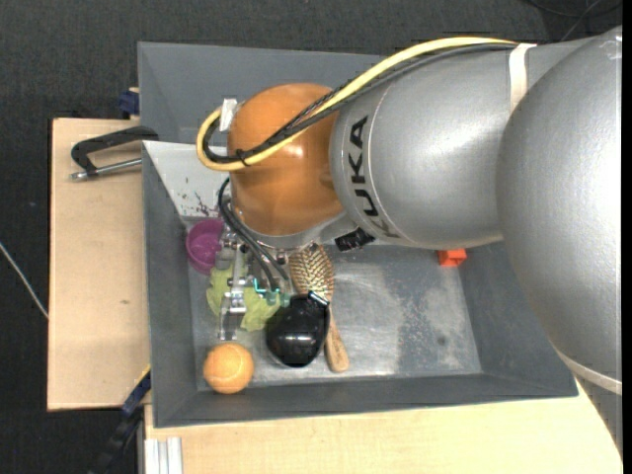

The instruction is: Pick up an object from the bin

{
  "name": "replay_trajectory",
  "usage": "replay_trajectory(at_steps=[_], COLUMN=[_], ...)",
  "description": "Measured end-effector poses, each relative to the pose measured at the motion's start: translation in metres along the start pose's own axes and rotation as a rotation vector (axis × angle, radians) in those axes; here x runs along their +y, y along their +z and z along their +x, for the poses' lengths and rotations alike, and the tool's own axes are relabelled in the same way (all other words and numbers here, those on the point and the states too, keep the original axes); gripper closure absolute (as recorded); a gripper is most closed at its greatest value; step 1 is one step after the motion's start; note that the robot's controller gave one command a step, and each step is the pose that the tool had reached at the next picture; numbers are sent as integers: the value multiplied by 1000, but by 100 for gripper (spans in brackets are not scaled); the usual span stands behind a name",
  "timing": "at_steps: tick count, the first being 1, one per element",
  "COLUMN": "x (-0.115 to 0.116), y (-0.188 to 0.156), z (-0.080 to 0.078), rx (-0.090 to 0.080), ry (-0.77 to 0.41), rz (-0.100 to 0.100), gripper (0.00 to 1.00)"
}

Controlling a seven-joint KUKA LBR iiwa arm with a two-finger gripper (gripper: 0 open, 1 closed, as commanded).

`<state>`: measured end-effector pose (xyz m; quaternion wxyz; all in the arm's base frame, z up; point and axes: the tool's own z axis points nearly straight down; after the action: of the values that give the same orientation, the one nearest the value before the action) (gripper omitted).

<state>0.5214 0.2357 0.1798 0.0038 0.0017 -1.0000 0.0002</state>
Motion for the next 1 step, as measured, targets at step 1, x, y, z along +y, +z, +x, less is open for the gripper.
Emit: replay_trajectory(at_steps=[1], x=[-1], y=[-5], z=[-2], rx=[-8], ry=[3], rz=[-2], gripper=[0])
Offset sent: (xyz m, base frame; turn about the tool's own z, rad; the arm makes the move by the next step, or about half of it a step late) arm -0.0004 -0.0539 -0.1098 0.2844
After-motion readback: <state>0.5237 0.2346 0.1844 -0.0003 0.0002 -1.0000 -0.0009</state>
